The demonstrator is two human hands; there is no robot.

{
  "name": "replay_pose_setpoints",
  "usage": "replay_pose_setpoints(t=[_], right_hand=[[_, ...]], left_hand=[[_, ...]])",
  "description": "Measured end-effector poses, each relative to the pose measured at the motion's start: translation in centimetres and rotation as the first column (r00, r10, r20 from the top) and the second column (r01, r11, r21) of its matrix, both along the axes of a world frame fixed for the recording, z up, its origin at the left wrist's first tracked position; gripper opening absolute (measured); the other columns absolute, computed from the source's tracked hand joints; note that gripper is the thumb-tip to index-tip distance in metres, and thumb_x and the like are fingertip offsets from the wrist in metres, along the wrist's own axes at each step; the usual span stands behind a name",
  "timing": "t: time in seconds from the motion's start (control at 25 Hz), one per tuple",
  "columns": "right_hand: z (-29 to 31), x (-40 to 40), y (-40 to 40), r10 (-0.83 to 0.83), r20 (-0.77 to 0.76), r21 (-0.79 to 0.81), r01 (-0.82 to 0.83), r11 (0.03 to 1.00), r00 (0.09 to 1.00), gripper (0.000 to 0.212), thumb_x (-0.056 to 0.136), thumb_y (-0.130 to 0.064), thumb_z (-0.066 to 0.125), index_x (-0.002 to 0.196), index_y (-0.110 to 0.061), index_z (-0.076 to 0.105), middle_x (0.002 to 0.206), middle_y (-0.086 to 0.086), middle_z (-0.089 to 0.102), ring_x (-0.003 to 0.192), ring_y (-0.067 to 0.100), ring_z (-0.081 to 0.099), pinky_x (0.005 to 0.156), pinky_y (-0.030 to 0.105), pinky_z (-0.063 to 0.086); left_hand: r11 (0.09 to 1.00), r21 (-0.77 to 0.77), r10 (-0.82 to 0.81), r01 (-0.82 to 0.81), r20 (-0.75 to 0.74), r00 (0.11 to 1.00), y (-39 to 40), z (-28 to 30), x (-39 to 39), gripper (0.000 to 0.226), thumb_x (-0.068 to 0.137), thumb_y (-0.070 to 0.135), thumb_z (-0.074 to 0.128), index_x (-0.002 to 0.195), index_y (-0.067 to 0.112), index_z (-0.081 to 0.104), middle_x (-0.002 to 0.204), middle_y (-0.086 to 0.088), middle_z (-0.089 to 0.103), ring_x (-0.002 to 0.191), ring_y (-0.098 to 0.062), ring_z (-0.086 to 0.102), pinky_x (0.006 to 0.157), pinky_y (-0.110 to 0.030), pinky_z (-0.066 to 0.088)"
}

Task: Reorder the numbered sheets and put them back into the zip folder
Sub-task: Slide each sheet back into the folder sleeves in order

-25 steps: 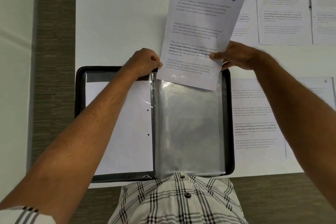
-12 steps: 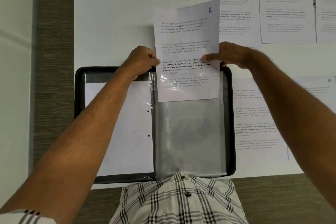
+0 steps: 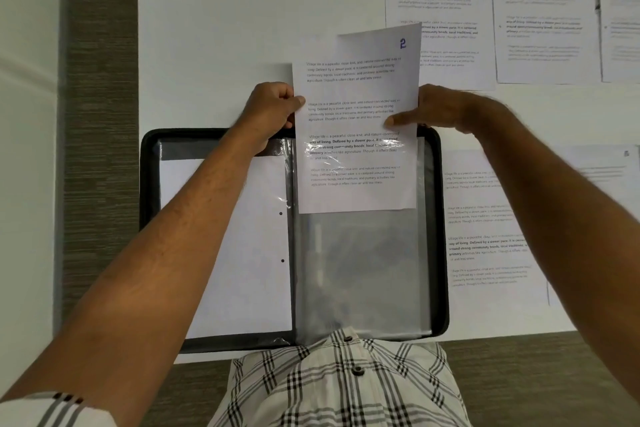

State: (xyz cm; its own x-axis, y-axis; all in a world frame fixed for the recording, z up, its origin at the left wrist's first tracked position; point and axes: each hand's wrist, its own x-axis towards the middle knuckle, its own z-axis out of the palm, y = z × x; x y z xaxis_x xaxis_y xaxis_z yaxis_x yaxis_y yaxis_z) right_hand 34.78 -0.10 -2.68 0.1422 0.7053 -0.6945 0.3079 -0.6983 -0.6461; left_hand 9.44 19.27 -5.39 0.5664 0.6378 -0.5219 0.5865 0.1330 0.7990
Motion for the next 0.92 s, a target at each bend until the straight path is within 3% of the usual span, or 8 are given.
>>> replay_pose_setpoints(t=[0.08,0.24,0.36,0.44,0.56,0.64,0.8,0.92], right_hand=[[0.2,0.0,-0.1,-0.104,0.015,0.063,0.103,0.993,0.994,0.036,0.099,-0.036,0.069,0.132,-0.021,0.064,0.119,-0.007,0.071,0.097,0.011,0.067,0.073,0.020,0.052],[-0.1,0.2,-0.4,-0.163,-0.006,0.090,0.163,0.983,0.987,0.038,0.100,-0.034,0.069,0.134,-0.018,0.066,0.122,-0.008,0.073,0.100,0.010,0.070,0.071,0.018,0.054],[-0.6,0.3,-0.7,-0.060,0.024,0.018,0.059,0.998,0.998,0.042,0.096,-0.034,0.073,0.135,-0.017,0.066,0.125,-0.001,0.073,0.107,0.021,0.071,0.086,0.031,0.060],[-0.6,0.2,-0.6,-0.026,0.046,-0.012,0.026,1.000,0.999,0.043,0.094,-0.037,0.076,0.132,-0.017,0.068,0.123,0.001,0.074,0.111,0.028,0.070,0.095,0.041,0.060],[0.0,-0.2,-0.5,-0.111,0.009,0.065,0.110,0.992,0.994,0.030,0.098,-0.033,0.071,0.124,-0.018,0.069,0.112,-0.008,0.074,0.092,0.007,0.072,0.072,0.019,0.057],[0.0,-0.3,-0.6,-0.195,0.009,0.143,0.192,0.971,0.981,0.022,0.102,-0.031,0.067,0.121,-0.020,0.068,0.107,-0.012,0.072,0.082,-0.001,0.069,0.061,0.010,0.051],[-0.3,-0.4,-0.7,-0.161,0.037,0.103,0.156,0.982,0.986,0.024,0.099,-0.034,0.071,0.117,-0.018,0.070,0.104,-0.005,0.073,0.089,0.012,0.069,0.070,0.020,0.052],[0.0,-0.5,-0.9,-0.067,0.114,0.018,0.065,0.998,0.991,0.025,0.097,-0.036,0.073,0.110,-0.015,0.069,0.092,-0.003,0.070,0.074,0.013,0.061,0.064,0.021,0.047]], left_hand=[[0.996,0.029,-0.085,0.086,-0.045,0.995,0.2,-0.2,-0.1,0.016,0.097,0.014,0.066,0.088,0.002,0.066,0.085,-0.007,0.071,0.066,-0.011,0.060,0.064,-0.025,0.052],[0.990,0.020,-0.137,0.139,-0.057,0.989,0.4,-0.1,-0.2,0.019,0.096,0.016,0.066,0.103,-0.002,0.069,0.089,-0.006,0.071,0.070,-0.012,0.060,0.065,-0.024,0.051],[0.999,-0.016,-0.046,0.046,-0.011,0.999,0.1,0.1,0.0,0.017,0.098,0.022,0.066,0.101,0.006,0.070,0.085,0.000,0.069,0.064,-0.007,0.058,0.058,-0.017,0.047],[1.000,-0.028,-0.001,0.001,0.009,1.000,0.0,-0.2,0.1,0.024,0.097,0.021,0.067,0.099,-0.003,0.067,0.084,-0.006,0.069,0.065,-0.010,0.059,0.060,-0.018,0.051],[0.999,-0.022,-0.041,0.040,-0.025,0.999,-0.2,-0.3,0.1,0.023,0.095,0.018,0.069,0.088,-0.004,0.065,0.093,-0.007,0.075,0.081,-0.015,0.069,0.078,-0.027,0.060],[0.994,0.003,-0.110,0.110,-0.052,0.993,-0.5,0.0,0.0,0.023,0.093,0.015,0.069,0.072,0.010,0.060,0.078,0.001,0.068,0.071,-0.010,0.062,0.070,-0.025,0.053],[0.992,-0.036,-0.119,0.118,-0.012,0.993,-0.6,0.0,-0.1,0.027,0.087,0.024,0.074,0.083,0.000,0.063,0.078,-0.003,0.062,0.073,-0.015,0.057,0.073,-0.029,0.047],[0.997,-0.077,-0.016,0.020,0.040,0.999,-0.6,0.1,0.0,0.023,0.090,0.026,0.073,0.081,0.008,0.063,0.082,-0.002,0.066,0.074,-0.014,0.062,0.074,-0.029,0.051]])
